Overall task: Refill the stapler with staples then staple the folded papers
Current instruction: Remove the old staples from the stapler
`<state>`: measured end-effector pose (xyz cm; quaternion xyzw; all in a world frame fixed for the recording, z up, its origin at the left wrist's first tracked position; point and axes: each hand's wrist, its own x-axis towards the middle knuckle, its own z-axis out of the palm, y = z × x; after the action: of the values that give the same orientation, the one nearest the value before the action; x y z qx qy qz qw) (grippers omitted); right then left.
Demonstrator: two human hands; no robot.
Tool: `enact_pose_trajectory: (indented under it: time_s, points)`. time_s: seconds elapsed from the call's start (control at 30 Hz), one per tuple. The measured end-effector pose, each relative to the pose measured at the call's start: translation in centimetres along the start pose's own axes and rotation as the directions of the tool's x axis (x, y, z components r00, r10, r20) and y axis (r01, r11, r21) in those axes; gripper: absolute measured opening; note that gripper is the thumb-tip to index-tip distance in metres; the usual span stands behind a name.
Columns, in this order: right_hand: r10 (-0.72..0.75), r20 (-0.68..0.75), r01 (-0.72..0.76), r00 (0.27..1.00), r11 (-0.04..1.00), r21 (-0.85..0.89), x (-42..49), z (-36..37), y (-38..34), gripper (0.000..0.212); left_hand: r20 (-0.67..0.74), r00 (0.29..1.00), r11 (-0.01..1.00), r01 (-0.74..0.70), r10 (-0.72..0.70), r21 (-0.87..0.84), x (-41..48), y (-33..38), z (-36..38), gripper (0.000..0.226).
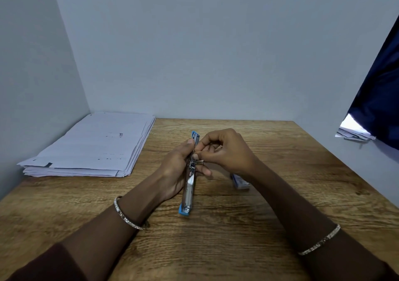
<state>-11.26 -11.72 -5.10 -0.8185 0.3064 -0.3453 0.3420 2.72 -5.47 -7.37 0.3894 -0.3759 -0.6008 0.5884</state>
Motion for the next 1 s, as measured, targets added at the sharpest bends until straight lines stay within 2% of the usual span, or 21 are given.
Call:
enact_pose_trajectory:
  time_s: [0.3, 0.43, 0.53, 0.7, 0.83, 1.0]
  points:
    - [0.086, 0.055, -0.09, 0.995, 0.992, 0.084, -0.2, -0.3, -0.4, 0.009, 0.009, 0.998, 0.986, -0.061, 0.061, 0.157, 0.4, -0.6, -0.3, 0.037]
    - [0.077, 0.024, -0.078, 0.997, 0.997, 0.026, -0.3, 0.2, -0.5, 0.004, 0.018, 0.996, 0.977, -0.084, 0.082, 0.194, 0.6, -0.8, -0.6, 0.038]
    - [0.079, -0.012, -0.079, 0.997, 0.997, -0.006, -0.3, 0.6, -0.7, 0.008, -0.009, 0.997, 0.985, -0.074, 0.077, 0.157, 0.6, -0.7, -0.5, 0.04]
    - [0.093, -0.085, -0.092, 0.992, 0.996, 0.021, -0.4, 1.0, -0.5, 0.012, -0.042, 0.999, 1.0, -0.01, 0.009, -0.006, 0.6, -0.6, -0.4, 0.039]
    - [0.162, -0.073, -0.151, 0.984, 0.978, 0.141, -0.7, 0.9, -0.5, 0.02, -0.035, 0.998, 0.994, 0.044, -0.047, -0.095, 0.7, -0.4, -0.4, 0.045]
    - [0.172, -0.055, -0.164, 0.983, 0.978, 0.127, -0.5, 0.4, -0.5, 0.026, -0.032, 0.996, 0.99, 0.083, -0.087, -0.113, 0.8, -0.3, -0.8, 0.052]
